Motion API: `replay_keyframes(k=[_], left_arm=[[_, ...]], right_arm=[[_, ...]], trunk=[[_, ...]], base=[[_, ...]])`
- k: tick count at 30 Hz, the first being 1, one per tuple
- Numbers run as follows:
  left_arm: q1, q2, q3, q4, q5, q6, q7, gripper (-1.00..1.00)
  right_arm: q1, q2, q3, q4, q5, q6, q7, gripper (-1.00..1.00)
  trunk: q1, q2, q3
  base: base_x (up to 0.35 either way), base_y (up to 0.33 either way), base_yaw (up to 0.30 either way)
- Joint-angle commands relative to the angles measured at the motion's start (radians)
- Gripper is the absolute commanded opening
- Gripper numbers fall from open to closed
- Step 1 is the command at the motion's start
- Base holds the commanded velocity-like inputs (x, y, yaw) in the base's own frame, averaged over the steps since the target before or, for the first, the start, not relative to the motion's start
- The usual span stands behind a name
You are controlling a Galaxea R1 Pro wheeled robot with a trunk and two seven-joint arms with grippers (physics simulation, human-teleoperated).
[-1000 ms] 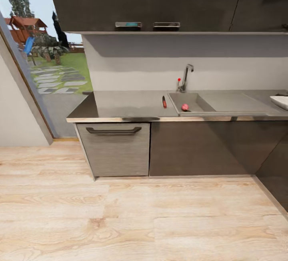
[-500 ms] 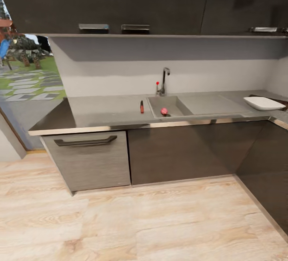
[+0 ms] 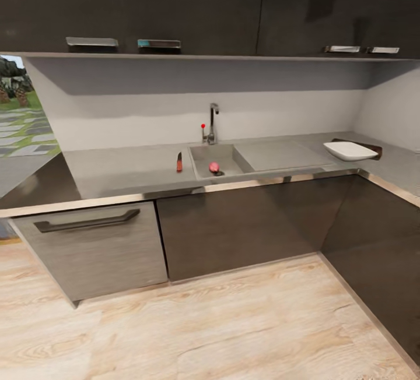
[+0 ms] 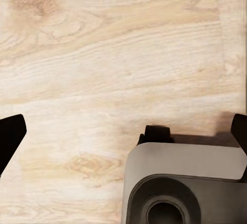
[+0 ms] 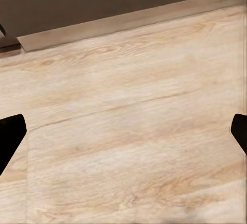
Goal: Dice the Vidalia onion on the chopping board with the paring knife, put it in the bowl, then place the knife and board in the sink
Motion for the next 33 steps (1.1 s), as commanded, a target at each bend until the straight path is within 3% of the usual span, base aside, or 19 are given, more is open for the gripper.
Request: replay_keyframes(k=[1,33], left_arm=[[0.001,0.0,0.001,-0.002,0.001,-0.002,0.002,1.0],[0.0,0.0,0.001,-0.001,0.001,-0.002,0.001,1.0]], right_arm=[[-0.001,0.0,-0.001,0.001,0.001,-0.003,-0.001,1.0],[-0.001,0.002,-0.001,0.002,0.001,-0.003,-0.001,1.0]], trunk=[[0.0,0.0,0.0],[0.0,0.0,0.041]], base=[[0.006,-0.006,-0.2],[0.0,0.0,-0.187]])
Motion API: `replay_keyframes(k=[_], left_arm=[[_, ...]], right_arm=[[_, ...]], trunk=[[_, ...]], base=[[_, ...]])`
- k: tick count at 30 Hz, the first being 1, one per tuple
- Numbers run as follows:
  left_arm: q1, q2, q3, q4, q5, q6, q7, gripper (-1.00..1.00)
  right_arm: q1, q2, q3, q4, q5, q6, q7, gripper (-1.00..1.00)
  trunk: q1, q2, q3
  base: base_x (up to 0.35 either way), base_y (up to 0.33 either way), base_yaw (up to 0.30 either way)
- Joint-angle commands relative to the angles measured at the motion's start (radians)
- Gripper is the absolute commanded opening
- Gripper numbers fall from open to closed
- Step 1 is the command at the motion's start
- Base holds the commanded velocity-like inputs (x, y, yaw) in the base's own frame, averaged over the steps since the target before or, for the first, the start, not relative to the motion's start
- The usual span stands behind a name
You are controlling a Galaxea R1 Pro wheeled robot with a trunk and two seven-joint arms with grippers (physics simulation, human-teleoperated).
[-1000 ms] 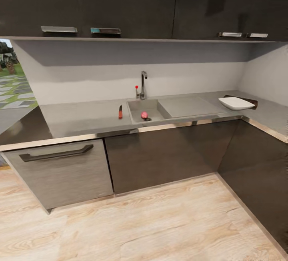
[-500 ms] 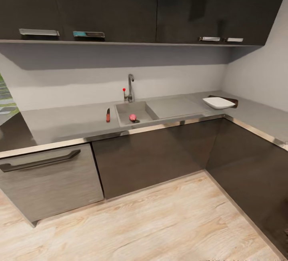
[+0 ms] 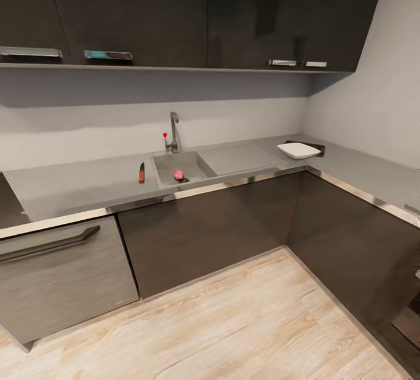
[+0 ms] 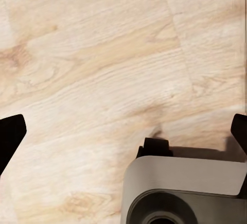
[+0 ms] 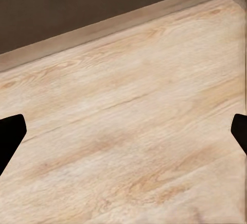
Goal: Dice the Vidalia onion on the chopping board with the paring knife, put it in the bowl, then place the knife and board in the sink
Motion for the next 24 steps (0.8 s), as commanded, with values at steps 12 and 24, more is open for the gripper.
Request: replay_keyframes(k=[12,24], left_arm=[[0.001,0.0,0.001,-0.001,0.001,-0.002,0.001,1.0],[0.001,-0.001,0.0,-0.001,0.001,-0.002,0.001,1.0]], right_arm=[[-0.001,0.0,-0.001,0.001,0.001,-0.003,-0.001,1.0],[-0.001,-0.001,-0.001,0.002,0.001,-0.002,-0.001,1.0]], trunk=[[0.0,0.0,0.015],[0.0,0.0,0.031]], base=[[0.0,0.0,-0.16],[0.0,0.0,-0.177]])
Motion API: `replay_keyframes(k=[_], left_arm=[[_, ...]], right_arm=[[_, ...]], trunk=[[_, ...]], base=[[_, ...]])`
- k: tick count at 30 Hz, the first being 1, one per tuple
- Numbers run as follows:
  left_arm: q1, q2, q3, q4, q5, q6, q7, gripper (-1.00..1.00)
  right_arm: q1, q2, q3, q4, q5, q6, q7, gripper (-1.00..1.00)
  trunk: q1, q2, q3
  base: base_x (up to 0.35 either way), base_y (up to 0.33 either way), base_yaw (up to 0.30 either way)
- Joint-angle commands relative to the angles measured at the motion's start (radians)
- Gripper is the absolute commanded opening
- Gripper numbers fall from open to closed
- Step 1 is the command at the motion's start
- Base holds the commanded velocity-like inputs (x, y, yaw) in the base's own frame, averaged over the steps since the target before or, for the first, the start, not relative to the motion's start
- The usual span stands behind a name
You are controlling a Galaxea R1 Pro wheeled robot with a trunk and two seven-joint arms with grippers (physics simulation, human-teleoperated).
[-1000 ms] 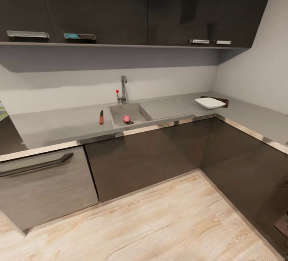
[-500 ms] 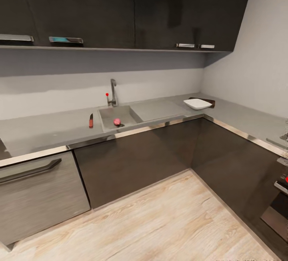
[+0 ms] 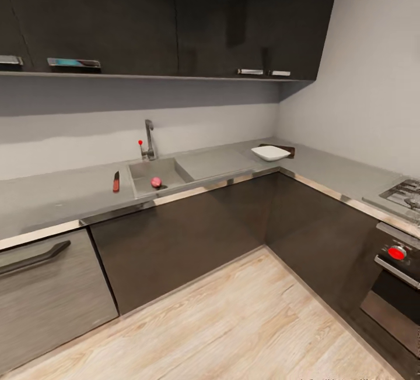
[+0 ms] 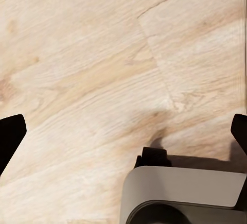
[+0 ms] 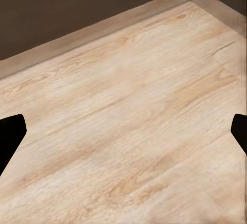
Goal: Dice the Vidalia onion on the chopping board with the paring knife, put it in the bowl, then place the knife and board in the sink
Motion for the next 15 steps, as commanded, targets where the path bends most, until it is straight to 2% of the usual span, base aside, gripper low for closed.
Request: replay_keyframes(k=[1,8,15], left_arm=[[0.0,0.0,0.001,-0.001,0.001,-0.002,0.002,1.0],[0.001,-0.001,0.0,0.0,0.001,-0.002,0.002,1.0],[0.001,-0.001,-0.001,0.0,0.001,-0.002,0.002,1.0]], right_arm=[[-0.001,0.0,-0.001,0.001,0.001,-0.003,-0.001,1.0],[-0.001,0.0,-0.001,0.001,0.001,-0.002,-0.001,1.0],[-0.001,0.001,-0.001,0.003,0.001,0.001,-0.001,1.0]], trunk=[[0.0,0.0,0.001],[0.0,0.0,0.008],[0.0,0.0,0.01]], base=[[0.0,0.0,-0.189],[0.0,0.0,-0.204],[0.0,0.0,-0.262]])
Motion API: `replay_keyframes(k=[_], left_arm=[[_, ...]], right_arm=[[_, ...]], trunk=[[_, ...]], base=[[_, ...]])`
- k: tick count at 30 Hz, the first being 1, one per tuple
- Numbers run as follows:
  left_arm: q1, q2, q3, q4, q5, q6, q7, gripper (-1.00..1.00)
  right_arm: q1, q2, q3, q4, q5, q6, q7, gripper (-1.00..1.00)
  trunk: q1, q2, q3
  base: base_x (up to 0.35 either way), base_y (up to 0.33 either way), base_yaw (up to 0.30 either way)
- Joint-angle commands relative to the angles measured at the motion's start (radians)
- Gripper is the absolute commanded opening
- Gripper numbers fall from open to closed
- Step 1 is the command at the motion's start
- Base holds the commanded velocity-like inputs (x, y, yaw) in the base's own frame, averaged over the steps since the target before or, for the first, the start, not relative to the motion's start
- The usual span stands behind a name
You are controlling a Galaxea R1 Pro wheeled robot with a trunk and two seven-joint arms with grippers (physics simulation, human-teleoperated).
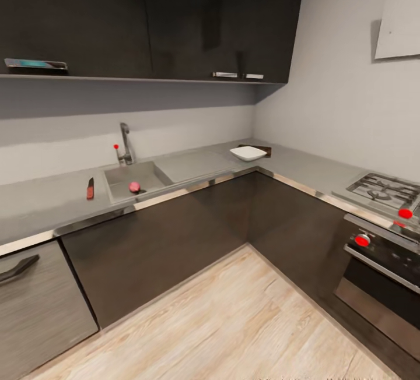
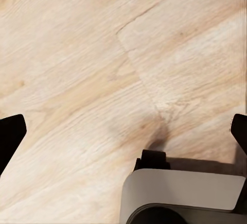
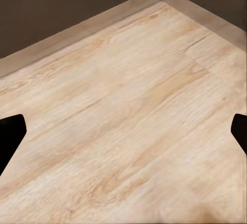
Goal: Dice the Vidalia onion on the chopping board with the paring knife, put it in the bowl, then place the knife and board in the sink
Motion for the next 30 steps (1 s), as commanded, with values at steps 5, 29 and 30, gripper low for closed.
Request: replay_keyframes(k=[5,29,30], left_arm=[[0.001,-0.001,0.0,-0.001,0.0,-0.002,0.003,1.0],[0.001,-0.025,-0.007,-0.003,-0.001,-0.002,0.003,1.0],[0.001,-0.025,-0.007,-0.003,-0.001,-0.002,0.003,1.0]], right_arm=[[-0.001,0.0,-0.001,0.001,0.001,-0.002,-0.001,1.0],[-0.001,0.0,-0.001,0.003,0.001,0.0,0.0,1.0],[-0.001,0.0,-0.001,0.003,0.001,0.001,0.0,1.0]], trunk=[[0.0,0.0,-0.001],[-0.05,0.091,0.04],[-0.054,0.098,0.043]], base=[[0.0,0.0,-0.279],[0.0,0.0,-0.281],[0.0,0.0,-0.281]])
